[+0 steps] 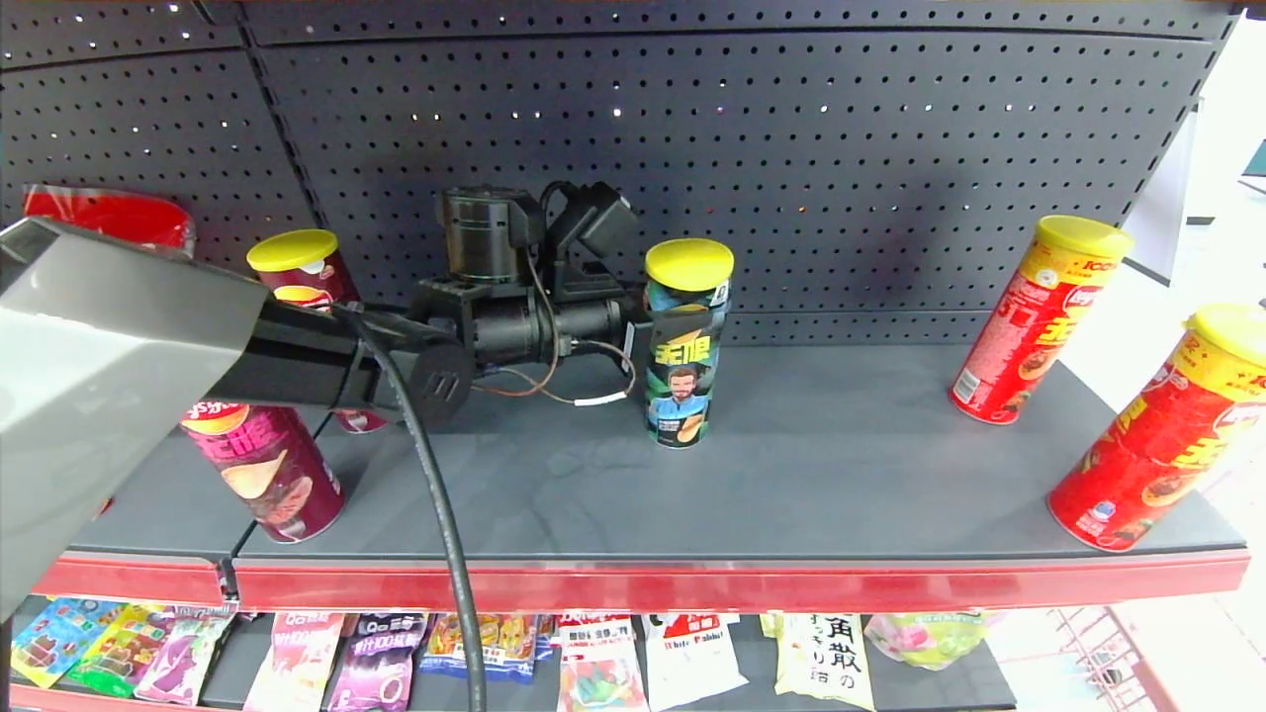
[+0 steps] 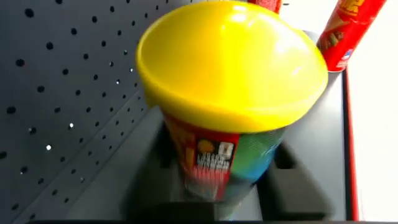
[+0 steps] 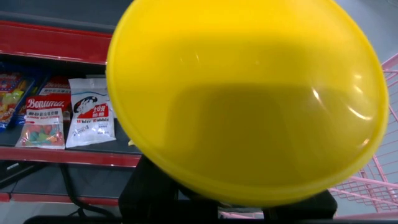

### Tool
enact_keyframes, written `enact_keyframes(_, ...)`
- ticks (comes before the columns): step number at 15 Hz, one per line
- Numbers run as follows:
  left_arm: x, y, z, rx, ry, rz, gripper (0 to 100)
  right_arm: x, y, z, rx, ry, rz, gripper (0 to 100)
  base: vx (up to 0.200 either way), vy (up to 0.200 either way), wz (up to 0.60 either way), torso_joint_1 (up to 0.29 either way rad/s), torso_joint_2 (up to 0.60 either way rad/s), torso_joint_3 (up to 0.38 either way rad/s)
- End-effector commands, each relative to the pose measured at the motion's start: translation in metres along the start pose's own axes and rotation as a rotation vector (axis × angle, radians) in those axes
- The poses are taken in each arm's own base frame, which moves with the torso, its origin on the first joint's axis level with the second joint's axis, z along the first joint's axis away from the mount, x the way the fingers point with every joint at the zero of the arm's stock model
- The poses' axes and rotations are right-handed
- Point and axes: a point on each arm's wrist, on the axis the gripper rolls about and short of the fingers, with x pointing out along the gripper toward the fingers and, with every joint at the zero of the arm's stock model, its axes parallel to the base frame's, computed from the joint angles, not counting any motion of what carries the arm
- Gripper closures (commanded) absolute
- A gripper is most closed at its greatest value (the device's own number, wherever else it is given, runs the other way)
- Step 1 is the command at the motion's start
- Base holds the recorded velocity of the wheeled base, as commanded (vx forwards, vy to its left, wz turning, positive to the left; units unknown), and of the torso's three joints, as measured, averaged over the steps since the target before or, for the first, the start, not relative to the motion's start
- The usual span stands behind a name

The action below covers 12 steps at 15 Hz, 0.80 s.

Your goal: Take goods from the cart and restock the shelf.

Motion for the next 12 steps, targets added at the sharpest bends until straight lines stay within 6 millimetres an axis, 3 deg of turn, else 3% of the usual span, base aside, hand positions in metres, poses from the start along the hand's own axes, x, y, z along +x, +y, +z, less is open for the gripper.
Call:
enact_keyframes(1, -0.030, -0.019, 0.017, -0.047, 0.001, -0.001, 100, 0.000, 0.000, 0.000, -0.001, 0.001, 0.001, 100, 0.000, 0.000, 0.00, 0.000, 0.00, 0.000)
enact_keyframes(4, -0.065, -0.035, 0.028, -0.081, -0.005, 0.020, 100, 0.000, 0.000, 0.000, -0.001, 0.001, 0.001, 100, 0.000, 0.000, 0.00, 0.000, 0.00, 0.000)
enact_keyframes(6, -0.082, -0.048, 0.025, -0.094, 0.014, 0.021, 100, 0.000, 0.000, 0.000, -0.001, 0.001, 0.002, 100, 0.000, 0.000, 0.00, 0.000, 0.00, 0.000)
enact_keyframes(9, -0.092, -0.059, 0.011, -0.093, 0.019, 0.024, 100, 0.000, 0.000, 0.000, -0.001, 0.001, 0.004, 100, 0.000, 0.000, 0.00, 0.000, 0.00, 0.000)
enact_keyframes(12, -0.090, -0.060, -0.001, -0.084, 0.011, 0.044, 100, 0.000, 0.000, 0.000, -0.001, 0.002, 0.004, 100, 0.000, 0.000, 0.00, 0.000, 0.00, 0.000)
